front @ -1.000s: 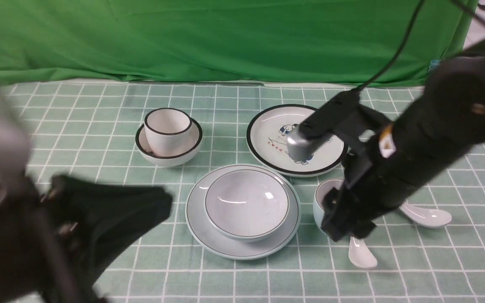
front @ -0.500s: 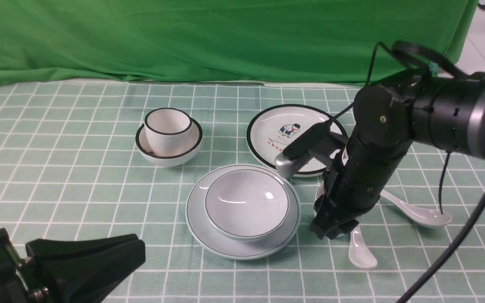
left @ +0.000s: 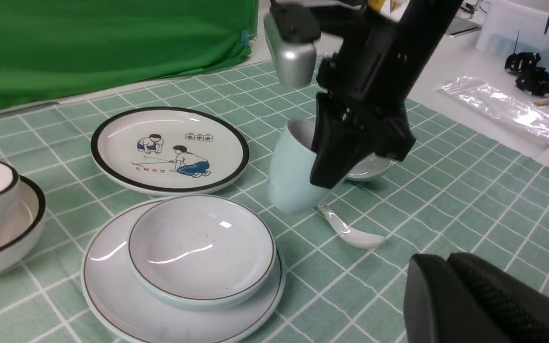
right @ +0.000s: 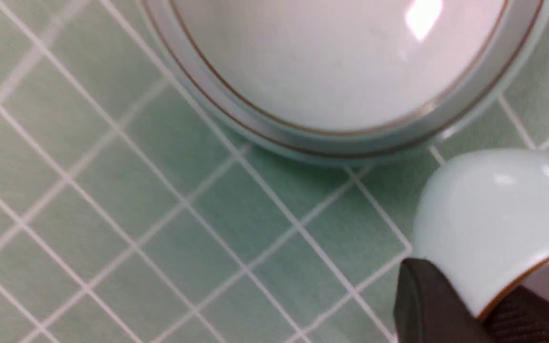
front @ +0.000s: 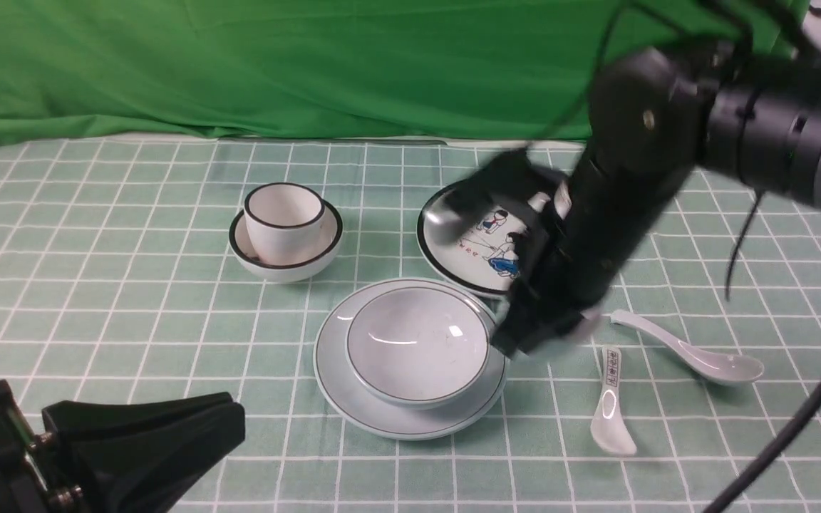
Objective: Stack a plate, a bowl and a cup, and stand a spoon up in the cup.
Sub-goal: Use the right arm to put the blue teacup into the blue rice bowl in the middle
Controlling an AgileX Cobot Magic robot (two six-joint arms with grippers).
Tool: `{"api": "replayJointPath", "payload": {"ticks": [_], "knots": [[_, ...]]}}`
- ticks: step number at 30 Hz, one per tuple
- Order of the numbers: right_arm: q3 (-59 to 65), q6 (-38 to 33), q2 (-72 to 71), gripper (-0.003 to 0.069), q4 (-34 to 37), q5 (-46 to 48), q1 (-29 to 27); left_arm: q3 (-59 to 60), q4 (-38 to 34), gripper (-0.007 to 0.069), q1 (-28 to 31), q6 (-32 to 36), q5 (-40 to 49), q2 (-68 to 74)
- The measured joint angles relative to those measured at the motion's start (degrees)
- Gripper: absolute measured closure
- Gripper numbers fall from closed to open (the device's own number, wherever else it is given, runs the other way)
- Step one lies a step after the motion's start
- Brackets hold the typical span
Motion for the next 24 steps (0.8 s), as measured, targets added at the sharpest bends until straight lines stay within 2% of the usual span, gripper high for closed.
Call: {"api": "replayJointPath", "payload": {"ticks": [7, 24], "knots": [[-8.4, -0.1, 7.5, 0.0579, 1.3, 1.9, 3.8, 0.0, 7.7, 0.0613, 0.0, 2.7, 0.3, 0.0], [-10.9, 0.3, 15.0, 0.0579, 1.3, -1.9, 3.8, 0.0, 9.2, 0.0613, 0.0, 3.4, 1.2, 0.0]]}}
